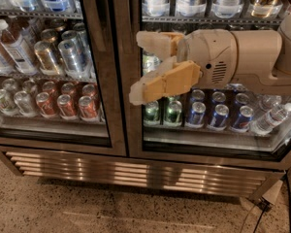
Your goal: Open right fridge door
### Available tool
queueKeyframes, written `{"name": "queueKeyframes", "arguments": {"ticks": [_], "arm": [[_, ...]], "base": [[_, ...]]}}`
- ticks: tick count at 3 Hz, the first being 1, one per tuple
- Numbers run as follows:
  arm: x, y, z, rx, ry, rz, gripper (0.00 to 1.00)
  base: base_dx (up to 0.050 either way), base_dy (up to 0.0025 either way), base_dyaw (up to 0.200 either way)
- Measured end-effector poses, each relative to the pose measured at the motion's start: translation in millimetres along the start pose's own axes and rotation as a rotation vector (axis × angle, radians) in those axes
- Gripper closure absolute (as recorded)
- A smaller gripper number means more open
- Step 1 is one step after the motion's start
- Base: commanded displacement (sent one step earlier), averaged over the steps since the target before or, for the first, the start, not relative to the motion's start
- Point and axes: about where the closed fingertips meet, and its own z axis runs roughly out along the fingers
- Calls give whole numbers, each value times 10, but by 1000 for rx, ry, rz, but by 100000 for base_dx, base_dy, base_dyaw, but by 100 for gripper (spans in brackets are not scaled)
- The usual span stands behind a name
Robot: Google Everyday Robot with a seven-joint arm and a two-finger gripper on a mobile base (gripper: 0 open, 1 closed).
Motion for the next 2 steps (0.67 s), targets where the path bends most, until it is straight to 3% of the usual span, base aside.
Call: {"name": "queueKeyframes", "arguments": {"ticks": [1, 2], "arm": [[0, 0, 0, 0, 0, 0, 0], [0, 1, 1, 0, 0, 0, 0]], "base": [[4192, 227, 10802], [2926, -231, -16357]]}}
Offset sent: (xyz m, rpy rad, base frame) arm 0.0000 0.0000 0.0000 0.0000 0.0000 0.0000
